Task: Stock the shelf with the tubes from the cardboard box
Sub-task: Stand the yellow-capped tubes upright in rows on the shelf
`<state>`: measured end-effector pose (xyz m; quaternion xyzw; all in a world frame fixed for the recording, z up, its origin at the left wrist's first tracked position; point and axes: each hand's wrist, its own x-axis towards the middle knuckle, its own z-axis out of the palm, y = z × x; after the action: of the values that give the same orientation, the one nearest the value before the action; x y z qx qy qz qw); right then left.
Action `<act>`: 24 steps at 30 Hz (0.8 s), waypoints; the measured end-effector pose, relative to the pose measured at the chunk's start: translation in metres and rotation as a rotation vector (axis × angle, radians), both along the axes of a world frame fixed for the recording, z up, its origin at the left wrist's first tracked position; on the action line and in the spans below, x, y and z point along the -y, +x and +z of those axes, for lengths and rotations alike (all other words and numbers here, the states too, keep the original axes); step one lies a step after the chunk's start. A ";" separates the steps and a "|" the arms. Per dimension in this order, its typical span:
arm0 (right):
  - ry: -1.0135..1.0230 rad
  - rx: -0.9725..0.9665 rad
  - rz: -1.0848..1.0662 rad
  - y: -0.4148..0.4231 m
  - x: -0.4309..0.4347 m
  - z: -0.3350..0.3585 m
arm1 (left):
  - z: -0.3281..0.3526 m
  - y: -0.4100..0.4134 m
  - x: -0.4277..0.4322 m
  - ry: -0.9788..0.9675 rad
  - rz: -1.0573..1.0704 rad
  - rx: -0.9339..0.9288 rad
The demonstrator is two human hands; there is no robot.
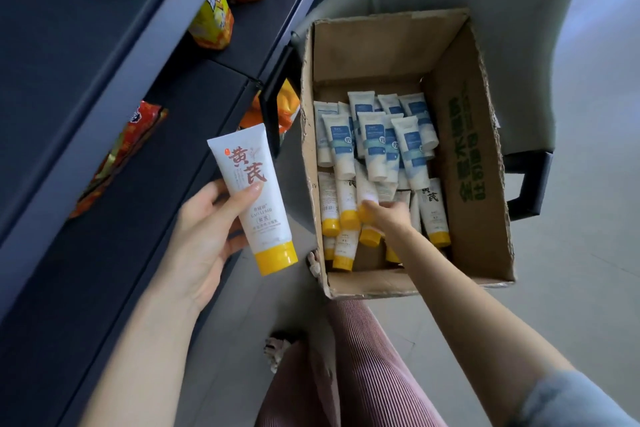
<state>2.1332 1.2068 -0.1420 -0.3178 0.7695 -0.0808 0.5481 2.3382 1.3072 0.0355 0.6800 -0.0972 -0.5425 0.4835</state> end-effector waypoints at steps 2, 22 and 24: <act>0.101 0.217 -0.137 -0.007 -0.011 0.022 | 0.011 0.004 -0.007 -0.013 0.012 0.020; -0.147 1.378 0.588 0.099 -0.143 0.356 | 0.263 0.061 -0.212 -0.483 0.025 0.651; -0.177 1.392 0.686 0.117 -0.160 0.387 | 0.288 0.064 -0.244 -0.527 0.088 0.703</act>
<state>2.2502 1.3663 0.2450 -0.4564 0.0979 -0.1487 0.8718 2.4019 1.5512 0.3231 0.6801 -0.3617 -0.2139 0.6007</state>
